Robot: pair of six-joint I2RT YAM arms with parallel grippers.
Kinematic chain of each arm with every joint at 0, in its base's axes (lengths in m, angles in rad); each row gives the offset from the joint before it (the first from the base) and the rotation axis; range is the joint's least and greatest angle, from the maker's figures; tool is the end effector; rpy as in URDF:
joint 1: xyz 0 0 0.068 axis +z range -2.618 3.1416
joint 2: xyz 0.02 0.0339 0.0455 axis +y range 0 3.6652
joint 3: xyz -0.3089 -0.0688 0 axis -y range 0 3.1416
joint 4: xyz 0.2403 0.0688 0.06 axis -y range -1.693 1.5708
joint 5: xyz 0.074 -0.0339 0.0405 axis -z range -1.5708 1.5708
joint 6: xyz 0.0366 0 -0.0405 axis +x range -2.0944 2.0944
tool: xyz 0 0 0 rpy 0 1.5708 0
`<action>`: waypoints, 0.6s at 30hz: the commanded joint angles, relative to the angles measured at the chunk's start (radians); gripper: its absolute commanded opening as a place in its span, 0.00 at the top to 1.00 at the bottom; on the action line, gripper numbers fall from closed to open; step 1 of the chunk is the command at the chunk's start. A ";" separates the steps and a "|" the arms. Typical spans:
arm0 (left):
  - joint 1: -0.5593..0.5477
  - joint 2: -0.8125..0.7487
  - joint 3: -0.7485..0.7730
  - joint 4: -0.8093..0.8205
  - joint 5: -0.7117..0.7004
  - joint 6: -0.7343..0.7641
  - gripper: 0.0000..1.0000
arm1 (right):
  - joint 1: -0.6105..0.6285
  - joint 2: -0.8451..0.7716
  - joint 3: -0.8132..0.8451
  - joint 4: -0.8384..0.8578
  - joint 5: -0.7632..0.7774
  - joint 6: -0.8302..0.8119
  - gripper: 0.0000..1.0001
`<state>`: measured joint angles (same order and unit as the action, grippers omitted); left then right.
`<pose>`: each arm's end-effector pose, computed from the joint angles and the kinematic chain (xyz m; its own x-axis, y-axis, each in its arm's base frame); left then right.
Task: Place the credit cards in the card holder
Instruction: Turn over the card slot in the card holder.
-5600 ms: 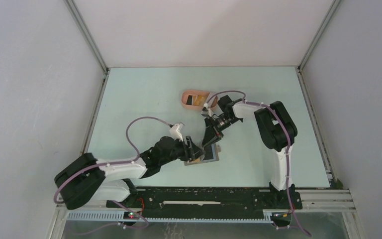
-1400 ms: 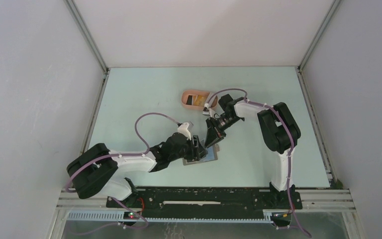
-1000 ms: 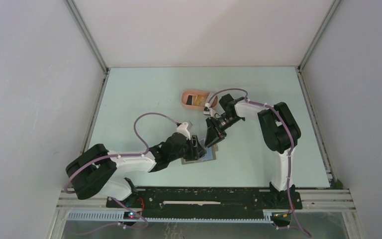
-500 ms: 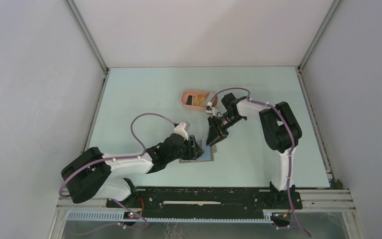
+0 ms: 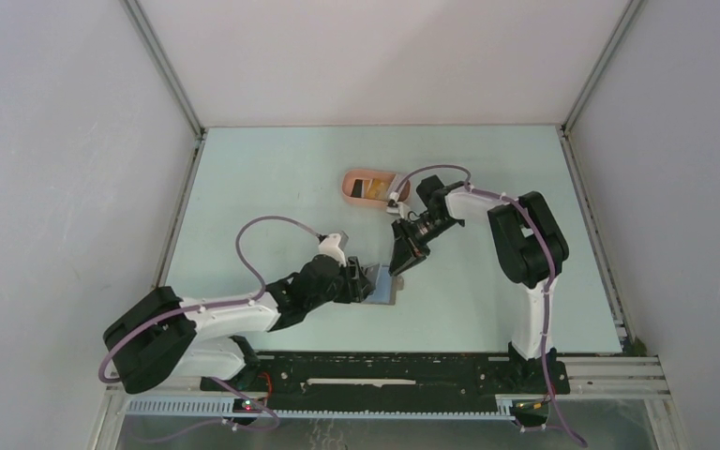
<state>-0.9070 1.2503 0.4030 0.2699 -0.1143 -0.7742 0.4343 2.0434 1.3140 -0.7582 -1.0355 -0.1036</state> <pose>0.1383 -0.1701 0.2060 -0.7464 -0.1732 -0.6426 0.2823 0.7920 -0.5413 0.3382 0.1916 0.1808 -0.8703 -0.4618 -0.1713 -0.3715 0.3870 0.8440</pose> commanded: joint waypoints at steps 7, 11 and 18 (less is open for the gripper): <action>0.030 -0.143 -0.082 -0.095 -0.110 0.030 0.46 | 0.054 -0.043 0.001 0.041 0.049 -0.005 0.66; 0.048 -0.198 -0.100 -0.133 -0.149 0.037 0.46 | 0.071 -0.044 0.001 0.057 0.064 0.002 0.66; 0.106 -0.221 -0.102 -0.145 -0.150 0.079 0.46 | 0.090 -0.052 0.013 0.071 0.064 -0.001 0.66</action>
<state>-0.8345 1.0443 0.3218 0.1310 -0.2382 -0.7460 0.5091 2.0415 1.3140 -0.7101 -0.9730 -0.1020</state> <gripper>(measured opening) 0.537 0.341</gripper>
